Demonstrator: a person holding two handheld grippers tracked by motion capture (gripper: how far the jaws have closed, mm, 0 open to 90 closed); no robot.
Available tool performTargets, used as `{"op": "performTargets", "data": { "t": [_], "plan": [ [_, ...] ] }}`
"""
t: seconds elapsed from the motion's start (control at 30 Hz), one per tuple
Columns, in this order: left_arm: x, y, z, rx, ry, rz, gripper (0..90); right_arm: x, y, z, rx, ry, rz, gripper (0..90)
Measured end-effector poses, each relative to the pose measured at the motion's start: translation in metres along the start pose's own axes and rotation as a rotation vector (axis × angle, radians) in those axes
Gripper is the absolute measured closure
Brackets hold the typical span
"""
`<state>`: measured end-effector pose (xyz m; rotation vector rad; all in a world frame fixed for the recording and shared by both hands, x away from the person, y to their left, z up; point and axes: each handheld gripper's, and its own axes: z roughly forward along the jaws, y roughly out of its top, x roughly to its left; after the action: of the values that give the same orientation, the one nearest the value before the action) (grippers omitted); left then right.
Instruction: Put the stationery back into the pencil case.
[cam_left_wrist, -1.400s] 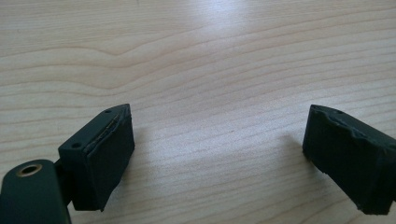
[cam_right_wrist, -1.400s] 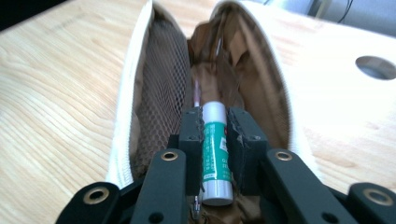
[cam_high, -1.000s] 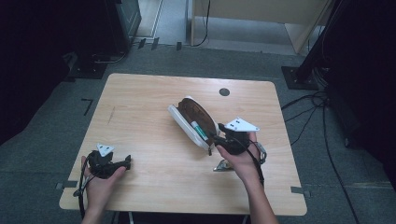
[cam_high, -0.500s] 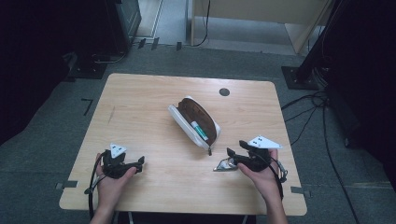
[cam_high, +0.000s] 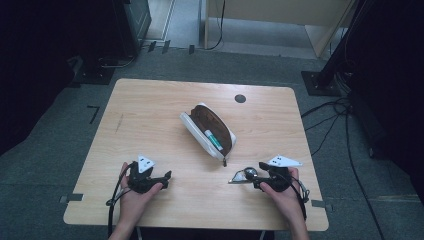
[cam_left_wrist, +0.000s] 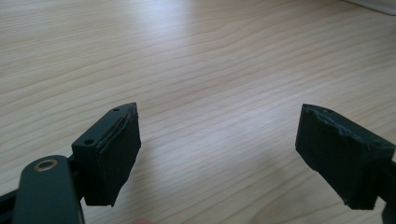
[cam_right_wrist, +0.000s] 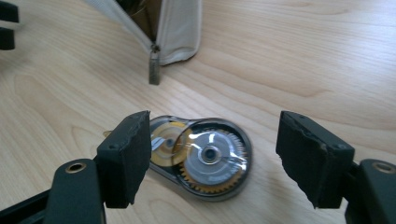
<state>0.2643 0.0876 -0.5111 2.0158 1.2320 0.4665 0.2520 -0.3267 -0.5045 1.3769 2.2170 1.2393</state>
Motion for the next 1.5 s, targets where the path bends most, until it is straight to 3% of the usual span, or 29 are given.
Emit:
{"op": "performTargets", "data": {
  "t": [0.07,0.13,0.33,0.47,0.6,0.9,1.23,1.5],
  "plan": [
    [-0.007,0.001,0.001,0.001,-0.034,0.015,19.5,0.003,-0.003,0.004,0.016,0.022,-0.013,24.6],
    [-0.016,0.001,0.001,-0.007,-0.051,0.042,22.9,0.006,-0.006,0.007,0.033,0.012,-0.023,24.3],
    [-0.033,0.002,0.007,-0.005,-0.111,0.082,30.7,0.005,-0.010,0.010,0.051,0.034,-0.016,17.7],
    [-0.040,0.001,0.008,-0.037,-0.129,0.105,40.1,0.008,-0.011,0.014,0.073,0.040,-0.039,15.4],
    [-0.040,0.000,0.008,-0.032,-0.163,0.121,49.0,0.014,-0.010,0.015,0.064,0.050,-0.060,18.9],
    [-0.045,-0.004,0.006,-0.030,-0.205,0.134,50.6,0.037,-0.009,0.026,0.069,0.023,-0.102,33.4],
    [-0.048,-0.003,0.010,0.000,-0.237,0.162,52.3,0.063,-0.004,0.043,0.064,0.083,-0.138,38.2],
    [-0.054,0.000,0.015,0.004,-0.263,0.212,59.3,0.077,-0.001,0.056,0.053,0.129,-0.177,40.9]
  ]
}}
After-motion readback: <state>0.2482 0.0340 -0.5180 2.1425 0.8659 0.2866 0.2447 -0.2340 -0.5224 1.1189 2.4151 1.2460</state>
